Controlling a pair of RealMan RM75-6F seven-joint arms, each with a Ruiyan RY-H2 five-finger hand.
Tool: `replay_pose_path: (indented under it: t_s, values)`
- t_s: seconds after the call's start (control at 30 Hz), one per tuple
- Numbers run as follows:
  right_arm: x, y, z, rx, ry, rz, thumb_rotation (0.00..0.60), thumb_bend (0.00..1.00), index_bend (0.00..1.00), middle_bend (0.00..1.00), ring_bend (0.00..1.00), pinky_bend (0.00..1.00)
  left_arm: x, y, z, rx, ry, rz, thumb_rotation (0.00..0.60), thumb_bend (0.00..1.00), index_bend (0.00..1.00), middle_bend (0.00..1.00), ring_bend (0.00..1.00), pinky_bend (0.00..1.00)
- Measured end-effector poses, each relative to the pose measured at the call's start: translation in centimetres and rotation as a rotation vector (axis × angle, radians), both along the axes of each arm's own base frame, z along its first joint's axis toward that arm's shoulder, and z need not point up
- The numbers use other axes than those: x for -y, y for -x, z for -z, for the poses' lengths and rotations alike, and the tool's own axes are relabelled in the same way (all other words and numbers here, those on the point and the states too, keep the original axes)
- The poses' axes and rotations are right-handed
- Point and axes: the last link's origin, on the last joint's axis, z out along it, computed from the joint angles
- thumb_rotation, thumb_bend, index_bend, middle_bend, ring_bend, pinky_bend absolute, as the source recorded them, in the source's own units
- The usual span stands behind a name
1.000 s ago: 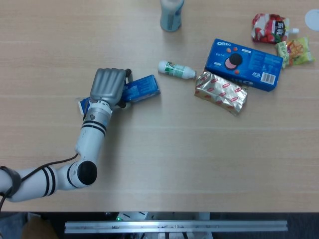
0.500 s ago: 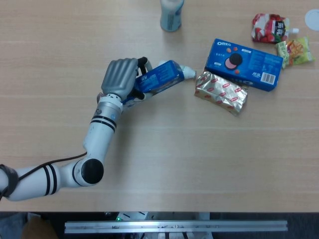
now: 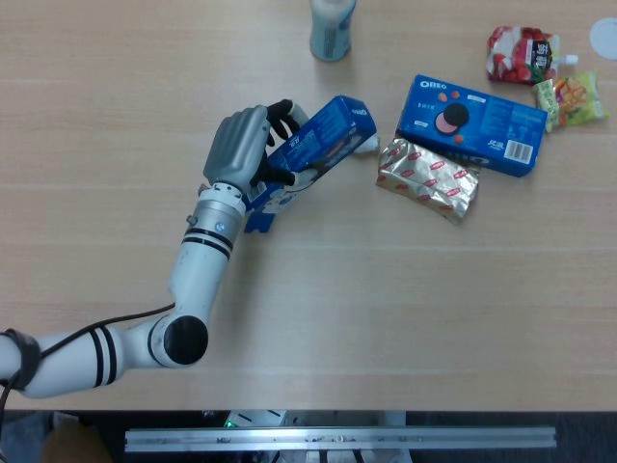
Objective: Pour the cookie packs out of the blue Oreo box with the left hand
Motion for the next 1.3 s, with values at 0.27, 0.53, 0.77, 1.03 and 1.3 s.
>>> replay_pose_path:
  t_s: [0.27, 0.53, 0.77, 1.03, 1.3]
  values:
    - [0.0, 0.0, 0.1, 0.0, -0.006, 0.002, 0.6, 0.18, 0.38, 0.39, 0.37, 0.39, 0.4, 0.2, -0.3, 0.13, -0.017, -0.014, 0.6, 0.14, 0.44, 0.49, 0.42, 0.46]
    - [-0.1, -0.2, 0.0, -0.001, 0.001, -0.001, 0.6, 0.18, 0.38, 0.39, 0.37, 0.39, 0.2, 0.4, -0.5, 0.101, -0.014, 0.025, 0.6, 0.14, 0.43, 0.49, 0.42, 0.44]
    - [-0.1, -0.2, 0.0, 0.001, 0.002, 0.0, 0.6, 0.18, 0.38, 0.39, 0.37, 0.39, -0.2, -0.2, -0.7, 0.041, -0.017, 0.094, 0.6, 0.14, 0.43, 0.49, 0.41, 0.44]
    - [-0.2, -0.1, -0.1, 0.001, 0.005, 0.003, 0.6, 0.18, 0.38, 0.39, 0.37, 0.39, -0.3, -0.7, -0.5, -0.087, -0.02, 0.199, 0.6, 0.14, 0.43, 0.48, 0.4, 0.43]
    - [-0.2, -0.2, -0.2, 0.002, 0.008, 0.0, 0.6, 0.18, 0.38, 0.39, 0.37, 0.39, -1.0, -2.6, -1.1, -0.057, -0.04, 0.224, 0.6, 0.14, 0.43, 0.48, 0.4, 0.43]
